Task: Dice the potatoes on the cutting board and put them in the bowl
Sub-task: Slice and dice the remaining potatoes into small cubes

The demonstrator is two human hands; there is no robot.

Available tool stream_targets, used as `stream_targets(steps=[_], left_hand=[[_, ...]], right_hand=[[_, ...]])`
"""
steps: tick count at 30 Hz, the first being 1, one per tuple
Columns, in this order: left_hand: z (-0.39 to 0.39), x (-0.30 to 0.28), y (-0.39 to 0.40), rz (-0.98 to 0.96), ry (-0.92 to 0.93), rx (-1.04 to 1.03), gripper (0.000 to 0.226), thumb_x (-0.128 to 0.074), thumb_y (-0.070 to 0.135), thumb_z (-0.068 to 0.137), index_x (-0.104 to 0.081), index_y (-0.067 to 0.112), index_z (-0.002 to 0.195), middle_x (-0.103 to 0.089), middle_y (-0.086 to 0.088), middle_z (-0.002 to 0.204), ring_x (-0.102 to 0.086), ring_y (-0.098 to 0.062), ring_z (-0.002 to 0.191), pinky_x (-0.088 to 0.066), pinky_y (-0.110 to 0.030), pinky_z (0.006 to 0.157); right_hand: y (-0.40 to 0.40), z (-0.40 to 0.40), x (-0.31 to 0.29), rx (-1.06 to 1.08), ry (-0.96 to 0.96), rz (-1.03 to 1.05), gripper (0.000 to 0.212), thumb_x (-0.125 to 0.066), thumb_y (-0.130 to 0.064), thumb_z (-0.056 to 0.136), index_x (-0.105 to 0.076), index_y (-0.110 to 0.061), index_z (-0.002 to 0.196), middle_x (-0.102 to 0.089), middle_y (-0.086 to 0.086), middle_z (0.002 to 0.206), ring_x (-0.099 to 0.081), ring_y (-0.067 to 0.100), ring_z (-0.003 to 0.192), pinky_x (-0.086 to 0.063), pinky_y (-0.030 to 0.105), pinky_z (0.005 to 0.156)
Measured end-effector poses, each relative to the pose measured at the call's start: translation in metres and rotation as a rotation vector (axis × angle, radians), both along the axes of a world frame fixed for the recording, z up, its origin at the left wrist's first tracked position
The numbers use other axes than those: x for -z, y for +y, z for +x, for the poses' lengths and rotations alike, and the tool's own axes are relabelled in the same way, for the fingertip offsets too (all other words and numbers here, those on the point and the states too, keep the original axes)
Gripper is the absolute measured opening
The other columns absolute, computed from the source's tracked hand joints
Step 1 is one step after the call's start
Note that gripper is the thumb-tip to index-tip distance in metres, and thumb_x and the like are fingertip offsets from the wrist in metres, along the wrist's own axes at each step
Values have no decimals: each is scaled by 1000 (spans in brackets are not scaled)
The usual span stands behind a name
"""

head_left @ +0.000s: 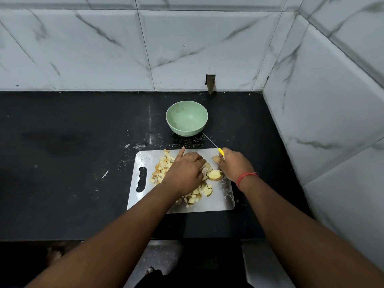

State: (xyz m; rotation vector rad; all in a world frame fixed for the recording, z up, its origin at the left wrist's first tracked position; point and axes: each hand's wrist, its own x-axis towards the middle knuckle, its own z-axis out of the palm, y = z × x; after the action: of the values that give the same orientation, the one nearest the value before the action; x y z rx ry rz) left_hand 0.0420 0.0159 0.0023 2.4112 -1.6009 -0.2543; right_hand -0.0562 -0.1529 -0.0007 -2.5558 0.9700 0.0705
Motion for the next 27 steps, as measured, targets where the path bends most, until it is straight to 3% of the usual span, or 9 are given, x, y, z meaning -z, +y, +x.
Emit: stream_targets(steps=[3,13,17,23,27], left_hand=[[-5,1,-5,31,-35,46,44,-44,33,105,-54,16,144,-54,-1,140,-42,-19,139,6,-43,126],[-21,10,-28,230,-58,94,62,-32,45,109,-28,13,161,-29,-5,166,-16,-25,156,2,-48,128],[-23,11,-31,236,-57,91,62,-31,47,109,-28,14,161,-29,-3,166,-16,-24,156,1,-49,128],[-22,10,-34,244,-99,81,61,-33,48,108,-29,18,161,-32,-3,160,-20,-26,153,-2,-53,127],[-26,11,-36,191,-113,95,64,-36,47,107,-27,14,160,-27,-9,161,-26,-25,151,-1,-47,129]], right_hand=[[-6,-2,2,-35,8,30,25,-54,-40,95,-57,-21,112,-67,4,86,-62,23,73,-52,32,68],[-6,-4,8,-49,-41,64,23,-56,-28,89,-59,-24,111,-68,5,84,-64,27,75,-56,35,70],[-4,-7,11,-35,-69,66,31,-56,-27,91,-57,-26,122,-69,6,89,-64,27,77,-55,34,73],[-2,-8,14,-24,-73,60,23,-53,-27,93,-56,-25,116,-67,7,84,-60,29,73,-45,29,63],[5,-14,1,148,-223,252,21,-51,-28,95,-56,-17,113,-68,10,95,-65,30,84,-53,35,73]])
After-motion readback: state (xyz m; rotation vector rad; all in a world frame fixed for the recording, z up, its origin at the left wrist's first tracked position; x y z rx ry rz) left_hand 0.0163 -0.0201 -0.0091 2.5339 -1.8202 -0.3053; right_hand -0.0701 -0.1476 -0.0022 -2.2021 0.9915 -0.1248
